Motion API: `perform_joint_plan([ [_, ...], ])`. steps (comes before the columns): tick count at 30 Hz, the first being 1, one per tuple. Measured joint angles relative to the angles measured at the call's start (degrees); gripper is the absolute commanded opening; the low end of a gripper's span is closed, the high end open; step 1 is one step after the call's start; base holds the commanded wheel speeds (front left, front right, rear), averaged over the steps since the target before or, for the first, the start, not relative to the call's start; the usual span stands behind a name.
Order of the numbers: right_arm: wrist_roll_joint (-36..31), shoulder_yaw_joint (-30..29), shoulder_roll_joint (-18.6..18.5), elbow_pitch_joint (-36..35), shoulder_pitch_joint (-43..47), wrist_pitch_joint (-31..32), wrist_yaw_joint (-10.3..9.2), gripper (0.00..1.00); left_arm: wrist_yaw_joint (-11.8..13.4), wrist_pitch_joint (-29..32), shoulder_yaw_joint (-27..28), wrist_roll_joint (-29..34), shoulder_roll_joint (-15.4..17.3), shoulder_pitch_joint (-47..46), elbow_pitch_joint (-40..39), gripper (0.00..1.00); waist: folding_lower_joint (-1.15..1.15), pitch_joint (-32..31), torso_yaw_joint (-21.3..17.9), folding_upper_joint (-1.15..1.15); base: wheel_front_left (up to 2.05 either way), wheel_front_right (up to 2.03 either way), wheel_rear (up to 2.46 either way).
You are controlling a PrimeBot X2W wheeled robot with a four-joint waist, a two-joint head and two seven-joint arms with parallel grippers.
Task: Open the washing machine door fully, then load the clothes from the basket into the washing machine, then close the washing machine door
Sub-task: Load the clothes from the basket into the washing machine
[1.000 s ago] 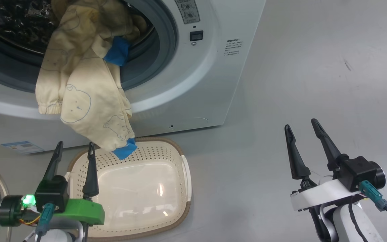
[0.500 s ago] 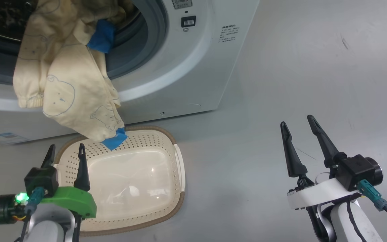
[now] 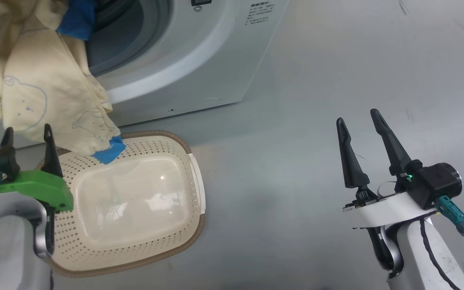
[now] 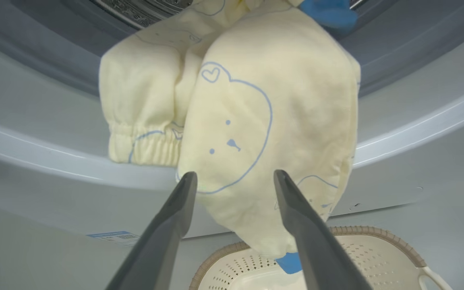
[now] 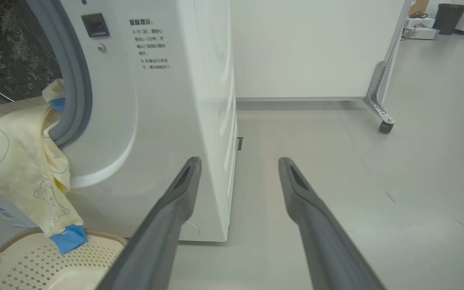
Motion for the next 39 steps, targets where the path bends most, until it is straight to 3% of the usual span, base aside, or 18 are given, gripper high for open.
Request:
perform_joint_plan([
  [13, 1.0, -0.3, 0.2, 0.0, -2.2, 0.0, 0.05, 1.0, 1.2, 2.6, 0.6, 2.5, 5.1, -7.0, 6.3, 1.0, 0.0, 4.0, -2.5, 0.0, 0.0, 0.0, 0.0],
  [20, 1.9, 0.1, 0.2, 0.3, -2.6, 0.0, 0.05, 1.0, -0.2, 3.5, -0.9, 2.5, 5.0, -10.3, 8.5, 1.0, 0.0, 4.3, -3.1, 0.0, 0.0, 0.0, 0.0],
  [23, 2.0, 0.4, 0.2, 0.3, -2.7, 0.0, 0.04, 1.0, -2.0, 3.6, -1.3, 2.0, 5.1, -11.3, 9.3, 1.0, 0.0, 4.4, -3.3, 0.0, 0.0, 0.0, 0.0],
  [24, 2.1, 0.4, 0.2, 0.3, -2.7, 0.0, 0.03, 1.0, -2.4, 3.6, -1.5, 2.0, 5.1, -11.6, 9.6, 0.49, 0.0, 4.4, -3.4, 0.0, 0.0, 0.0, 0.0],
  [26, 2.4, 0.4, 0.3, 0.4, -2.7, 0.0, 0.01, 1.0, -3.4, 3.9, -2.1, 1.9, 5.1, -12.0, 10.2, 0.0, 0.0, 4.4, -3.5, 0.0, 0.0, 0.0, 0.0],
  [32, 2.4, 0.4, 0.3, 0.6, -2.9, 0.0, -0.1, 1.0, -4.7, 4.3, -2.9, 1.3, 4.9, -13.0, 11.7, 0.0, 0.0, 4.2, -3.7, 0.0, 0.0, 0.0, 0.0],
  [39, 2.4, -0.5, 0.3, 0.8, -3.4, 0.0, -0.56, 1.0, -8.2, 6.5, -5.0, 0.8, 4.7, -13.2, 11.7, 0.0, 0.0, 3.5, -3.0, 0.0, 0.0, 0.0, 0.0],
])
